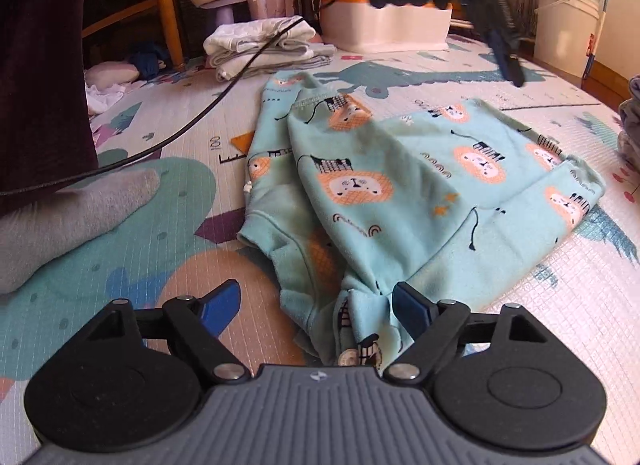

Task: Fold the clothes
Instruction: 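Grasp the sweatshirt side edge with the left tool and lift it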

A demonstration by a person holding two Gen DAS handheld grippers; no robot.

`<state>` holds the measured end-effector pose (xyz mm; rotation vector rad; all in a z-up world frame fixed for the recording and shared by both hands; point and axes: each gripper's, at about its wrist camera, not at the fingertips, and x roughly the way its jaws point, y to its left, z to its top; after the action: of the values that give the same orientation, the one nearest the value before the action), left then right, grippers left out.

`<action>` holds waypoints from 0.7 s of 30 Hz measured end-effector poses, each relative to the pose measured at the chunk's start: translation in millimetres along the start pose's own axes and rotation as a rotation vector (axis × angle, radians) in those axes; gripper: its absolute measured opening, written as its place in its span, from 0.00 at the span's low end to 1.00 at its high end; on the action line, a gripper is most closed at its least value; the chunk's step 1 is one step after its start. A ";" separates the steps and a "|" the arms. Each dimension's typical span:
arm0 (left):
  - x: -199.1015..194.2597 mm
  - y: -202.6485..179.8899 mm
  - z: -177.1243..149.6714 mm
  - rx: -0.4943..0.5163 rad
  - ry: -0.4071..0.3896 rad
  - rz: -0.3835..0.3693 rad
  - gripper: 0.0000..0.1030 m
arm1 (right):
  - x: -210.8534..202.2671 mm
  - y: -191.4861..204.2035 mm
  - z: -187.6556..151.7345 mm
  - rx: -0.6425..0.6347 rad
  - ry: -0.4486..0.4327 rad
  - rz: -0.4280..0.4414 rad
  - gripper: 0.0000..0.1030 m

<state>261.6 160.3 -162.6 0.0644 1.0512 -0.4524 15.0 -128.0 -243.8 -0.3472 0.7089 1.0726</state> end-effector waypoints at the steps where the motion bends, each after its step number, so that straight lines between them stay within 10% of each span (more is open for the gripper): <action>1: -11.5 10.5 -15.9 -0.057 0.000 0.013 0.18 | -3.8 0.5 0.6 -0.007 -0.008 -0.010 0.80; 12: -55.7 85.1 -173.1 -0.660 0.010 0.029 0.19 | 18.9 9.4 -5.1 -0.056 0.128 -0.015 0.83; 21: -39.1 80.0 -217.5 -0.846 -0.039 -0.156 0.19 | 19.8 13.9 -6.4 -0.062 0.144 -0.006 0.86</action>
<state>97.7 303.1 -251.8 -0.7778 1.1409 -0.1187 6.1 -112.0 -260.9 -0.4830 0.8032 1.0728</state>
